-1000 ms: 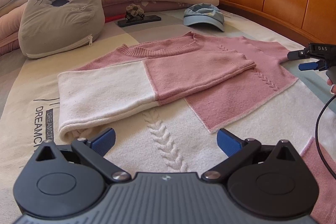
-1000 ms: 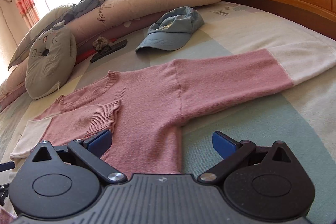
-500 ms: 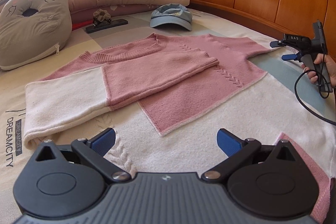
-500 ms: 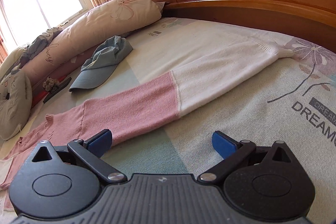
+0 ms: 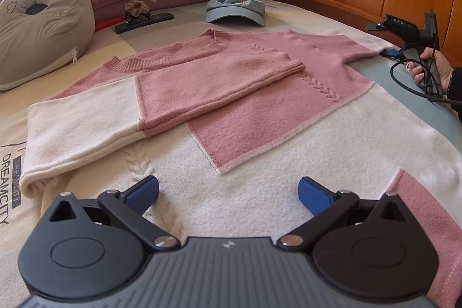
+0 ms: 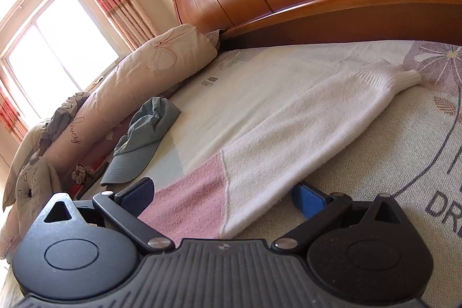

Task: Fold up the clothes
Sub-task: 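Reach the open right tool to the white sleeve cuff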

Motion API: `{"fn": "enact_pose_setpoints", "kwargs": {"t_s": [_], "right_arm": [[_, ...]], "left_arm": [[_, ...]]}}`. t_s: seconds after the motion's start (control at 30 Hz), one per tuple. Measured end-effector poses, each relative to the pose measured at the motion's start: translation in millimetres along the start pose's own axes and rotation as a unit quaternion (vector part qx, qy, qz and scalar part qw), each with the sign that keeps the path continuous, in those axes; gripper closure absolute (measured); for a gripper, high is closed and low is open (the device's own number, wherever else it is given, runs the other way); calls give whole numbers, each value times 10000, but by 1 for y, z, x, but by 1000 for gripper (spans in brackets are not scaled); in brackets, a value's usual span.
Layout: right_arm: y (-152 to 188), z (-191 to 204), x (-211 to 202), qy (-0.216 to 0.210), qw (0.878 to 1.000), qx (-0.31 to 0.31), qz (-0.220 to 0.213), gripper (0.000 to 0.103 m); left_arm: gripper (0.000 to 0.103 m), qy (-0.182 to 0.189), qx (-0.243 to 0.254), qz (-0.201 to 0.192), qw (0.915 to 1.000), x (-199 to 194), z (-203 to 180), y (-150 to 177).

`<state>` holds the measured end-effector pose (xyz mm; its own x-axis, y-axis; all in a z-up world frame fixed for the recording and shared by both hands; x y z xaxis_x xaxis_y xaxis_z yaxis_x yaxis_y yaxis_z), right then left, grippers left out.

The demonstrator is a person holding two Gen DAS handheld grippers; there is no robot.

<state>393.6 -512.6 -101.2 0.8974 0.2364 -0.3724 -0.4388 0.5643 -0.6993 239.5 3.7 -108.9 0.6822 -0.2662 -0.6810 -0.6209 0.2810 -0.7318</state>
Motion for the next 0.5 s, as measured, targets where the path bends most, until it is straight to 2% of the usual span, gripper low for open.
{"fn": "enact_pose_setpoints", "kwargs": {"t_s": [0.3,0.5], "right_arm": [[-18,-10,22,-89,9998,-62,-161,0],[-28,-8,35,95,9998,-98,-137,0]], "left_arm": [[1,22,-24,-20,10000,3,3,0],[1,27,-24,-27,10000,3,5,-1]]}}
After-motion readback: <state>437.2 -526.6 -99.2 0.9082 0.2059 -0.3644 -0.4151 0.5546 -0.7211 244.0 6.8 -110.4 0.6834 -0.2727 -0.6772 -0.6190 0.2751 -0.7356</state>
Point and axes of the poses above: each gripper's, at about its wrist camera, not at the fingertips, and x roughly the way its jaws point, z to its left, y to its underside, the point moved 5 cm from there along x, roughly the way its jaws point, and after that the axes turned 4 degrees about -y, right-handed, at the moved point
